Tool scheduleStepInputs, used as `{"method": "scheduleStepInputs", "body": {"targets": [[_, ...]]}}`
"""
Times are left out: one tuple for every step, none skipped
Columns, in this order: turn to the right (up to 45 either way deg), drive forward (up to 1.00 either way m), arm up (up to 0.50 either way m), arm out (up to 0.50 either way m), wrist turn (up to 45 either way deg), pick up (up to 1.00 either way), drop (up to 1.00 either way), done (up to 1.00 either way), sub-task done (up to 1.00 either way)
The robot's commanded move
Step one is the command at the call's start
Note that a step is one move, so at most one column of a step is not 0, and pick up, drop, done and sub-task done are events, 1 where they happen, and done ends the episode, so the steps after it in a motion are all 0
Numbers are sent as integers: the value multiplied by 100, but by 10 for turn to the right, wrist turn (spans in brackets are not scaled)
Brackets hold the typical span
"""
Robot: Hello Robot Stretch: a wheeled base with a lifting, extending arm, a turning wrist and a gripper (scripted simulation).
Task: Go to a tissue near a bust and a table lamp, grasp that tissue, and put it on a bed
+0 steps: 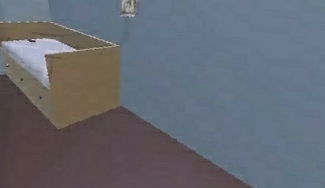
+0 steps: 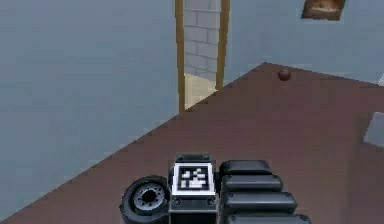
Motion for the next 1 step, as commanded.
{"method": "scheduleStepInputs", "body": {"targets": [[0, 10, 0, 0, 0, 0, 0, 0, 0]]}}
